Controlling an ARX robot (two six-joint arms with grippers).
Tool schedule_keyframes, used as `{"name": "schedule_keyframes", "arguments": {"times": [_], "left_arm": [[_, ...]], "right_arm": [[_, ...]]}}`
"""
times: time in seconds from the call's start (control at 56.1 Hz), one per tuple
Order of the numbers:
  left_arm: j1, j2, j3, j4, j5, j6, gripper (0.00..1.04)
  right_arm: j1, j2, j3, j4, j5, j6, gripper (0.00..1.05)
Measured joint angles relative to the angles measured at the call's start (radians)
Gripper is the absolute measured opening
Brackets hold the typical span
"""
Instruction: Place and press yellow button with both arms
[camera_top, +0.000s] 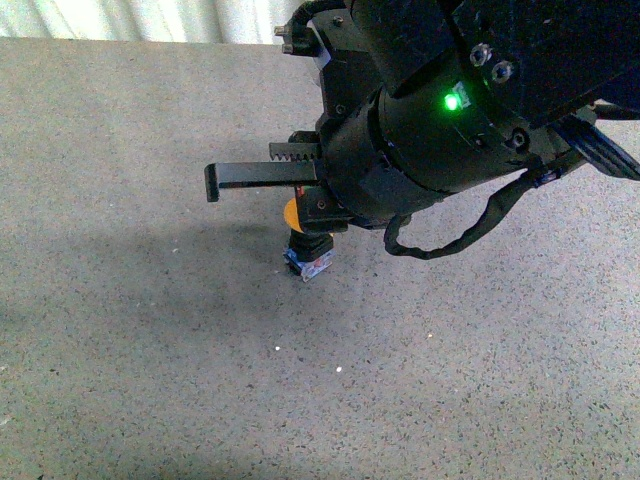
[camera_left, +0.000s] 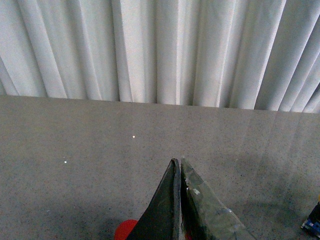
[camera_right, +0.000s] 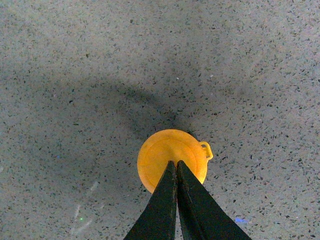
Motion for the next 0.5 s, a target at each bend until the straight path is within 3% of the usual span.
{"name": "schedule_keyframes", "arguments": {"times": [0.499], "left_arm": [[0.0, 0.0, 0.0, 0.0, 0.0, 0.0, 0.01]], "right_arm": [[-0.04, -0.111, -0.042, 0.056, -0.026, 0.031, 0.01]]}}
